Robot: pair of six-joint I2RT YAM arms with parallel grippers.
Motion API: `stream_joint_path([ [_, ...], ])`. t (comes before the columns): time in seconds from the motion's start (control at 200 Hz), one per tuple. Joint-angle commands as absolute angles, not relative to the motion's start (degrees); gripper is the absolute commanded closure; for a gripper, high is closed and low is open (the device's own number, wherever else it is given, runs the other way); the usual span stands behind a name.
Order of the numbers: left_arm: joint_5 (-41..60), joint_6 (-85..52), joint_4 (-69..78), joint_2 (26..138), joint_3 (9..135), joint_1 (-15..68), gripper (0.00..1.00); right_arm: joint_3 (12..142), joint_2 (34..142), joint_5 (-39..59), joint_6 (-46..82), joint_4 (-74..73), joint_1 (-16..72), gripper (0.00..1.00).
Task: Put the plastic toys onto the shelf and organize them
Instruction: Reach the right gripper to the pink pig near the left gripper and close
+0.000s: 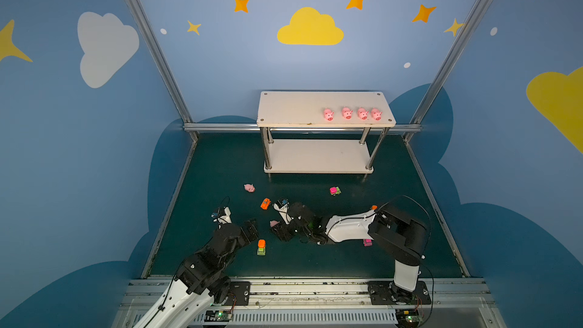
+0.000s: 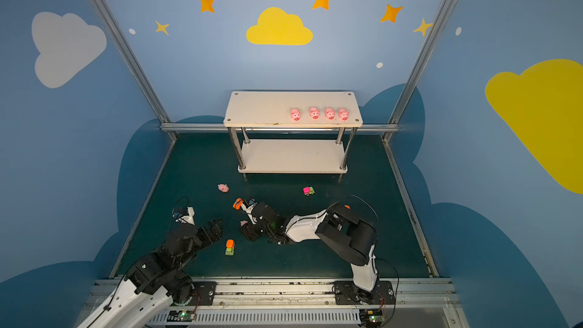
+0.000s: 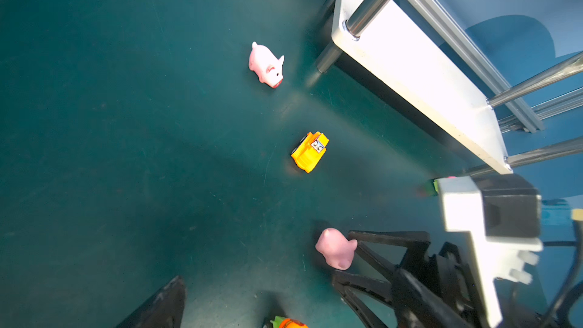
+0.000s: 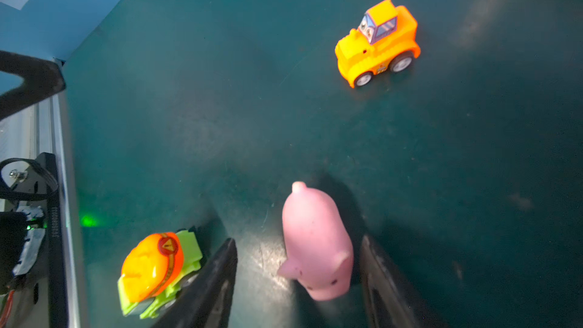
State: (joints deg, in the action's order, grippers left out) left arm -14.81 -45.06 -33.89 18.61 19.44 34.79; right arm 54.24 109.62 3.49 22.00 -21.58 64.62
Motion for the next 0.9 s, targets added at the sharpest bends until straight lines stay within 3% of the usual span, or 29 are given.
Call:
stream_joint_path([
  [0.0,-14.78,-45.26,-34.50,18.36,18.55,34.46,0.00,56.21,111.23,2.24,21.14,-20.73,65.10,0.40],
  [0.145,-14.39,-44.96,-34.11,18.54,18.68,34.41,0.00,56.91,111.89,1.17,20.60,-19.49,65.61,0.42],
  [0.701,-14.33,-44.39,-33.70,17.34,18.32,34.17,0.00,60.09,114.30,-9.76,19.15,-12.16,68.16,0.66],
  [0.896,-14.59,-44.21,-33.52,16.79,18.15,34.06,0.00,60.18,112.61,-12.61,19.85,-8.98,68.14,0.69],
])
